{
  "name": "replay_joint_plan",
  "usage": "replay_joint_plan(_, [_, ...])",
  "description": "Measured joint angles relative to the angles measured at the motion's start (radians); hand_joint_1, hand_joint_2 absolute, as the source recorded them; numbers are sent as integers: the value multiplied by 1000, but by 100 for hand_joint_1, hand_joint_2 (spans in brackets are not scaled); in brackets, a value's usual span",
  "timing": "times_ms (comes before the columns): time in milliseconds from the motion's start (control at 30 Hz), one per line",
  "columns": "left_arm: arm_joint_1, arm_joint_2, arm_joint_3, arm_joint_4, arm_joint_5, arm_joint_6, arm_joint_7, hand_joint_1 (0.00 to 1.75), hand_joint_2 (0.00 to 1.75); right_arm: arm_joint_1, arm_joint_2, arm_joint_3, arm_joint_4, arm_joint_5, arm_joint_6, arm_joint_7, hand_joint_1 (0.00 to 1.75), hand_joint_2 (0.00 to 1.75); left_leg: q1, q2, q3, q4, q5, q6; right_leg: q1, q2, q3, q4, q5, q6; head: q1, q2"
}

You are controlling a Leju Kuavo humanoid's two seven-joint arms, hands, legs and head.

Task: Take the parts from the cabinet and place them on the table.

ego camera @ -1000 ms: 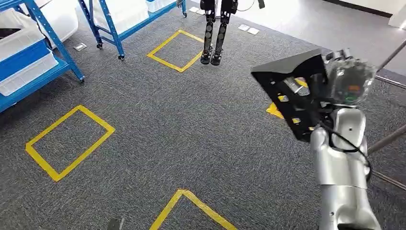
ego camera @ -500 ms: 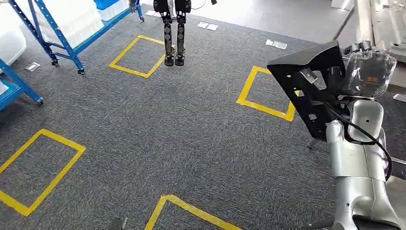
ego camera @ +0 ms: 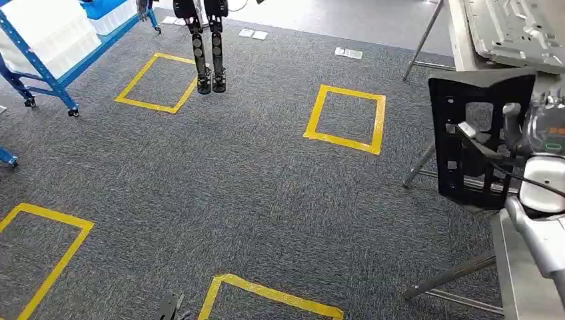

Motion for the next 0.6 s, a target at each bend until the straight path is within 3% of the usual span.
replay_joint_plan(33, [2, 2, 0, 0, 0, 0, 0, 0, 175, 8, -22, 10, 12, -1, -10, 0, 175, 0, -1, 9, 2, 0, -2, -3, -4, 17, -7, 1, 2, -12, -1, 0])
replay_joint_plan(100, [3, 3, 0, 0, 0, 0, 0, 0, 175, 21, -61, 23, 35, 0, -28, -11, 175, 0, -1, 26, 5, -3, -5, -9, -2, 36, -13, 6, 1, -19, -2, 0])
replay_joint_plan(133, [3, 4, 0, 0, 0, 0, 0, 0, 175, 27, -85, 24, 45, 0, -32, -21, 175, 0, 1, 30, 3, 3, -12, -16, -16, 47, -9, 3, 5, -28, -1, 0])
replay_joint_plan(167, [3, 7, 0, 0, 0, 2, 0, 0, 175, 29, -98, 23, 51, 0, -36, -30, 175, 0, 6, -9, -3, 21, -31, -22, -19, 60, -10, 3, 5, -33, -3, 0])
replay_joint_plan(200, [4, 7, 0, 0, 0, 4, -1, 0, 175, 26, -111, 20, 60, -1, -44, -45, 175, 0, 9, -41, -23, 70, -64, -23, -23, 67, -10, 3, 6, -45, -3, 0])
replay_joint_plan(233, [6, 8, 0, 0, 1, 6, -1, 0, 175, 24, -120, 16, 67, 0, -49, -61, 175, 0, 9, -59, -56, 146, -104, -24, -20, 79, -10, 3, 7, -51, -5, 0])
replay_joint_plan(300, [7, 11, 0, 1, 0, 10, -1, 0, 175, 22, -136, 9, 88, 0, -65, -108, 175, 0, 9, -69, -134, 298, -158, -25, -15, 109, -10, 4, 6, -53, -3, 0])
replay_joint_plan(333, [7, 11, 0, 1, 0, 10, -1, 0, 175, 23, -149, -2, 98, 0, -75, -132, 175, 0, 9, -70, -149, 317, -153, -23, -13, 120, -10, 4, 6, -53, -4, 0])
replay_joint_plan(367, [7, 11, 0, 1, 0, 10, -1, 0, 175, 24, -164, -23, 108, 0, -86, -153, 175, 0, 9, -72, -142, 287, -121, -19, -13, 134, -10, 5, 6, -53, -3, 0])
replay_joint_plan(433, [7, 12, 0, 1, 0, 10, -1, 0, 175, 23, -189, -69, 118, -1, -101, -175, 175, 0, 10, -93, -80, 141, -30, -8, -12, 157, -9, 7, 6, -52, -4, 0])
replay_joint_plan(467, [7, 14, 0, 1, 0, 10, -1, 0, 175, 22, -197, -90, 122, -3, -109, -183, 175, 0, 11, -131, -44, 65, 8, 2, -14, 170, -9, 7, 6, -52, -3, 0])
replay_joint_plan(500, [7, 20, 0, 1, 0, 10, -1, 0, 175, 28, -204, -112, 124, -3, -120, -194, 175, 0, 13, -173, -22, 29, 8, 12, -7, 181, -14, 9, 6, -50, -3, 0])
replay_joint_plan(533, [6, 19, 0, 1, 0, 12, -2, 0, 175, 42, -210, -138, 124, -2, -128, -205, 175, 0, 11, -157, -18, 16, 3, 5, -10, 189, -16, 9, 7, -48, 0, 0])
replay_joint_plan(600, [6, 21, 2, 1, 11, 18, -8, 0, 175, 52, -221, -187, 126, 0, -132, -224, 175, 0, 1, -135, -14, 15, 3, 11, -20, 214, -21, 2, 14, -31, -3, 0])
